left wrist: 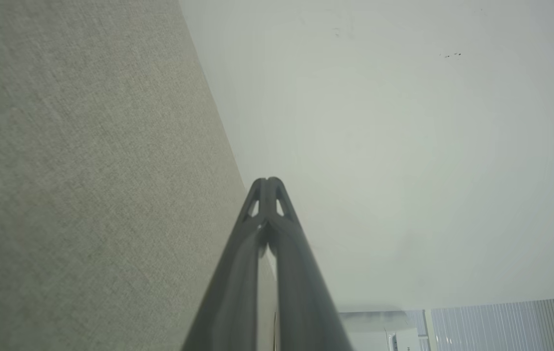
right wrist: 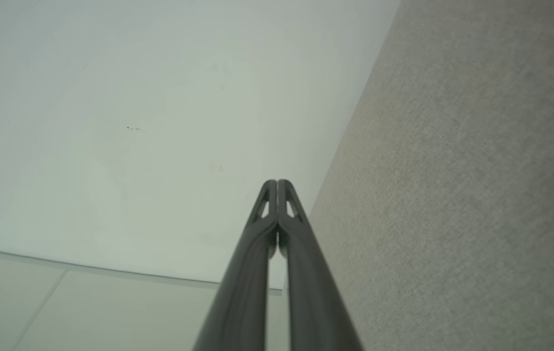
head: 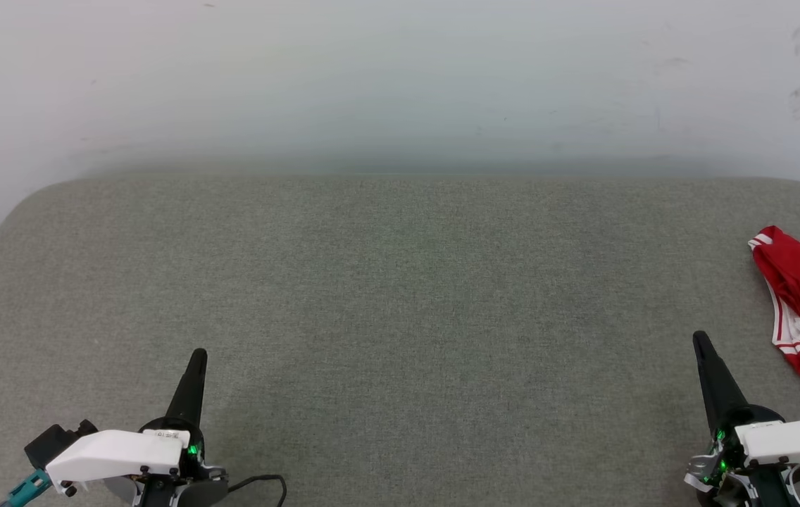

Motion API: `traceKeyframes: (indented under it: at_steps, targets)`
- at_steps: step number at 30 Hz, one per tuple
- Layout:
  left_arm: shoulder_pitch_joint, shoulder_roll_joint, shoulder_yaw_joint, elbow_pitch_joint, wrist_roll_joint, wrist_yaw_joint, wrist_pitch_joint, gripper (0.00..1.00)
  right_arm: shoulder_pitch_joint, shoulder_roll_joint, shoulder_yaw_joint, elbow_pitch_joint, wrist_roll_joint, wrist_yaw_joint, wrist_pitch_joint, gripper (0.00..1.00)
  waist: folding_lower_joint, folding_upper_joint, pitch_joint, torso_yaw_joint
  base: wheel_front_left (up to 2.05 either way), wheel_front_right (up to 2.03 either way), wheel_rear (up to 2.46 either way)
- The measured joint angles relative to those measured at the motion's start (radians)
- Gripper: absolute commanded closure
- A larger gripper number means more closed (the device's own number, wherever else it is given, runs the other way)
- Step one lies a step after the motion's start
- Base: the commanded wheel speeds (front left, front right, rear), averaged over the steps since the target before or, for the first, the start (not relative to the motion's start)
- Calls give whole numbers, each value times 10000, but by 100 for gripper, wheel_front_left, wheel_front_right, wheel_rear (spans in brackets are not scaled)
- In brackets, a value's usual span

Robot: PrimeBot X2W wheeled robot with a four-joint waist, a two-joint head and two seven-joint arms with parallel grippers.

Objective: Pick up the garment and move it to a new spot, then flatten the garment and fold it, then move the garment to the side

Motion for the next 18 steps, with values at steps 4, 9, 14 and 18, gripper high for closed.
traceKeyframes:
  at_steps: [4,9,14,18]
  targets:
    - [-34,-12,46,40,-336,-63,94,100,-43,6,-19,44,299,0,90,100,0,0,5,-5,0,0,0]
    - [-90,-33,92,88,-719,-128,199,100,-159,15,-38,81,679,0,190,100,0,0,12,-10,0,0,0]
    - [-220,-59,144,125,-1104,-167,305,100,-218,25,-58,121,1026,0,280,100,0,0,18,-16,0,0,0]
    - [-243,-86,184,165,-1396,-219,378,100,-252,33,-73,157,1310,0,343,100,0,0,24,-21,0,0,0]
